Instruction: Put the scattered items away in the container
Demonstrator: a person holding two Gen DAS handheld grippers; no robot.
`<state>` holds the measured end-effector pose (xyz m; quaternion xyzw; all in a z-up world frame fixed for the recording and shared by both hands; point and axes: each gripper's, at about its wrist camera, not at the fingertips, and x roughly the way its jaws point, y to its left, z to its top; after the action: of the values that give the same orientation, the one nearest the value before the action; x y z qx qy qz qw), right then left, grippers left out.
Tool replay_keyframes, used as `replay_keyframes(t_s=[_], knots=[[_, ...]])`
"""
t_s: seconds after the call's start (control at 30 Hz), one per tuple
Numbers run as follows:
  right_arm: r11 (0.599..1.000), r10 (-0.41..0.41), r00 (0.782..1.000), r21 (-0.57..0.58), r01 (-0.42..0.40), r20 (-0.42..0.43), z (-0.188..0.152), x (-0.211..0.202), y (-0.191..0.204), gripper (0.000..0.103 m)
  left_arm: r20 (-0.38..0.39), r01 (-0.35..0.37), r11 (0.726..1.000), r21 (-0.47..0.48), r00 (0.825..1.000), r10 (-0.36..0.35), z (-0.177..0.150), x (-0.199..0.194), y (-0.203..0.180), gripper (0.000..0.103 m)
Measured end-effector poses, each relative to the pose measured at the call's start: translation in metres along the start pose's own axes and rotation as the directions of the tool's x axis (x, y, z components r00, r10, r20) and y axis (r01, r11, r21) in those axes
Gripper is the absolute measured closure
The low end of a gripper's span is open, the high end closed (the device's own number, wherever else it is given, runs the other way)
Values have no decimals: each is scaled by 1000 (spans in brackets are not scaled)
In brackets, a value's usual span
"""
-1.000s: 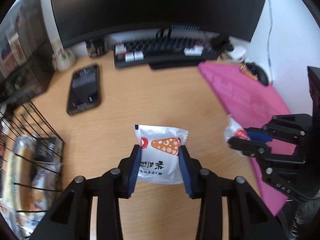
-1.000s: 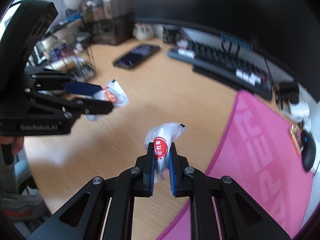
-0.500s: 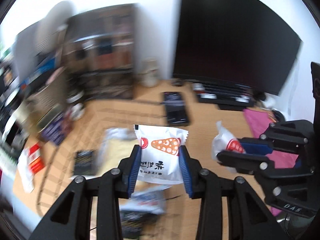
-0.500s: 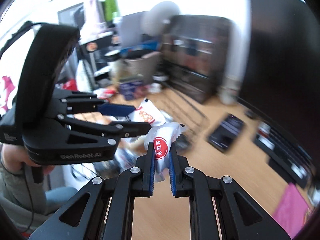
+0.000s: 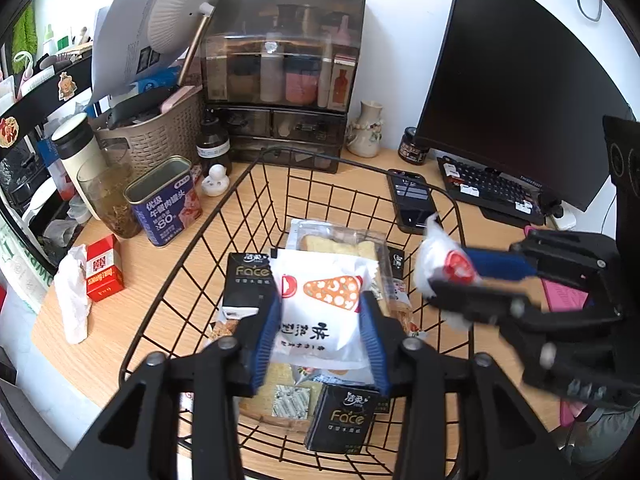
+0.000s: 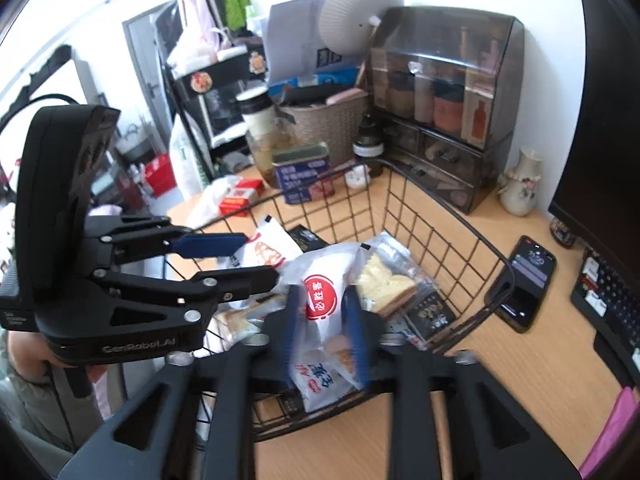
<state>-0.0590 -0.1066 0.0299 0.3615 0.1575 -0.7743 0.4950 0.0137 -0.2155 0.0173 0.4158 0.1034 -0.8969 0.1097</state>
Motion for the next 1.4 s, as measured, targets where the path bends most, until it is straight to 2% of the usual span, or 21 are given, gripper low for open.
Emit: replay_keyframes(t_s=[0.03, 0.07, 0.1, 0.13, 0.17, 0.23, 0.33, 0.47, 0.53, 0.63, 0.8, 1.0, 1.4], knots=[[1000, -26, 1000, 4, 26, -1, 1, 0, -1, 36, -6, -30, 1000, 2, 1000, 30, 0, 0, -1, 33], [998, -60, 998, 13, 60, 12, 0, -4, -2, 30, -4, -67, 998, 0, 998, 67, 0, 0, -2, 29], [997, -75, 997, 20, 75, 33, -1, -9, -3, 25, -9, -82, 997, 0, 997, 82, 1, -1, -2, 20], [996, -84, 996, 22, 83, 41, -2, -12, -4, 24, -19, -95, 995, -8, 995, 95, 0, -1, -2, 12], [995, -94, 995, 21, 93, 46, -3, -17, -5, 23, -21, -92, 996, -20, 996, 92, 0, -2, -1, 10], [993, -112, 992, 27, 111, 49, -6, -26, -7, 21, -20, -85, 996, -18, 996, 85, -3, -6, -4, 10], [990, -135, 990, 53, 133, 44, -16, -44, -12, 19, -16, -116, 993, 18, 993, 116, -8, -13, -20, 9], [974, -201, 979, 109, 196, 37, -39, -76, -23, 16, -9, -96, 994, 54, 995, 97, -19, -26, -47, 9], [962, -238, 971, 146, 232, 24, -52, -91, -29, 7, -18, -73, 993, 89, 997, 74, -27, -31, -62, 9], [942, -261, 965, 221, 252, 10, -75, -117, -36, 2, -22, -52, 992, 118, 998, 55, -42, -39, -84, 9], [914, -307, 952, 274, 297, -8, -113, -144, -36, 0, -43, -27, 990, 141, 999, 33, -65, -43, -104, 9], [915, -292, 956, 296, 275, 14, -143, -162, -28, 0, -54, -26, 988, 154, 998, 35, -81, -48, -120, 9], [914, -282, 959, 304, 268, 0, -148, -162, -32, 0, -64, -10, 987, 160, 998, 21, -83, -42, -131, 9]])
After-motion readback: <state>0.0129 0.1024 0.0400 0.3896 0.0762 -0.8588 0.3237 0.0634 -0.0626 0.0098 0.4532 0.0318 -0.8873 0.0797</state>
